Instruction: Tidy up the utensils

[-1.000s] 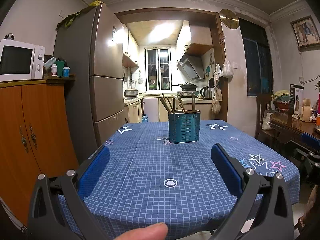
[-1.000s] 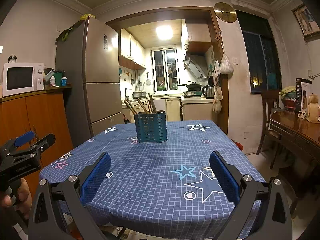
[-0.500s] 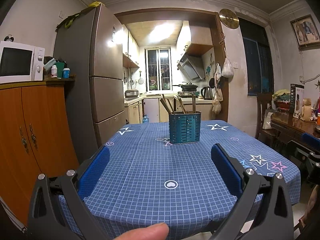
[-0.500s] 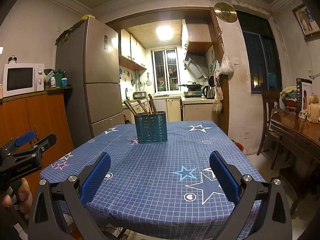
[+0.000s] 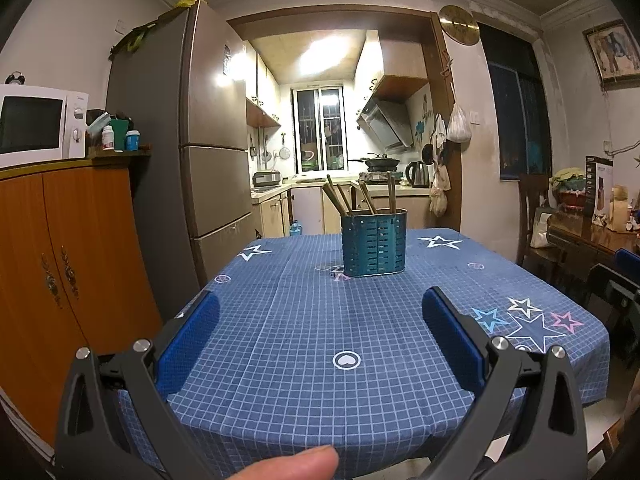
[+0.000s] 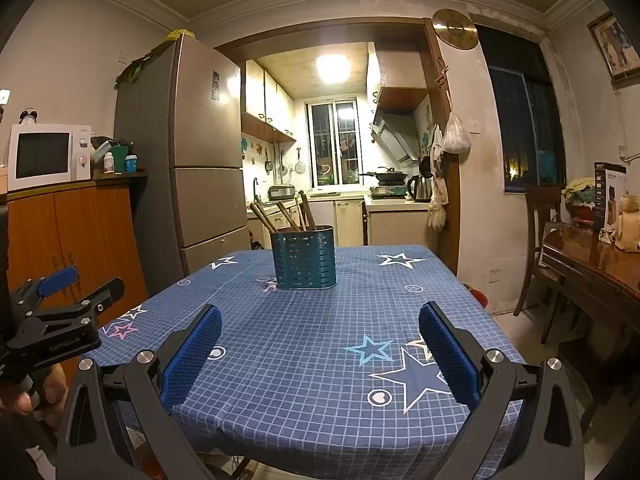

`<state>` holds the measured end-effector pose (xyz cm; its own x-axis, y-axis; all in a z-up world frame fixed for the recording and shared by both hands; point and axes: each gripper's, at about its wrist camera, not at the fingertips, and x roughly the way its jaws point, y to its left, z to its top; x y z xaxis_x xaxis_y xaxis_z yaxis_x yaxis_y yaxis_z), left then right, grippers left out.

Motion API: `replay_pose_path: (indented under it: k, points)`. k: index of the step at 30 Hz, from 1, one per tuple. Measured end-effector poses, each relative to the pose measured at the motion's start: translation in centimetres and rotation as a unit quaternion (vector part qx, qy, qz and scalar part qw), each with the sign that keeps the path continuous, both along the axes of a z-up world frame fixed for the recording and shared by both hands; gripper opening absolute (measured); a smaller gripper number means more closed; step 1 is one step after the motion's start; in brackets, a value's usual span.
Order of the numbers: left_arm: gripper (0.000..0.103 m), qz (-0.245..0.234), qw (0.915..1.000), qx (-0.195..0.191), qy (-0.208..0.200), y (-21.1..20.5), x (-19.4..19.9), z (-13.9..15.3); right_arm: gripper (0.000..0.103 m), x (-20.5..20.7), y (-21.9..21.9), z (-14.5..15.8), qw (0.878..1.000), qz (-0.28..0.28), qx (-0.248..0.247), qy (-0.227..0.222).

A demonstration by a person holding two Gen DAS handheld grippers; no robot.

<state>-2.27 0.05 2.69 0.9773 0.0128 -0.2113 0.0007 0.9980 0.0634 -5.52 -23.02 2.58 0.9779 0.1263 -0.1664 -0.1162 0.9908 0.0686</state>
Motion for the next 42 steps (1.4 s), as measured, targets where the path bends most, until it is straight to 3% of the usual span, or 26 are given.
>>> replay_pose_path:
  k: [30,34,42]
  points:
    - [0.098,0.014,0.9997,-0.017,0.005,0.4,0.6,-0.4,0.098,0.9,1.7,0.0,0.999,-0.022,-0.04,-0.026]
    - [0.098,0.012,0.9988,-0.01,-0.046,0.1,-0.8,-0.8,0.098,0.3,1.5,-0.7,0.996,-0.036,-0.039,-0.069]
    - [0.098,0.004,0.9966,-0.011,-0.082,-0.5,-1.2,-1.3,0.098,0.6,1.5,-1.7,0.996,-0.029,-0.026,-0.077]
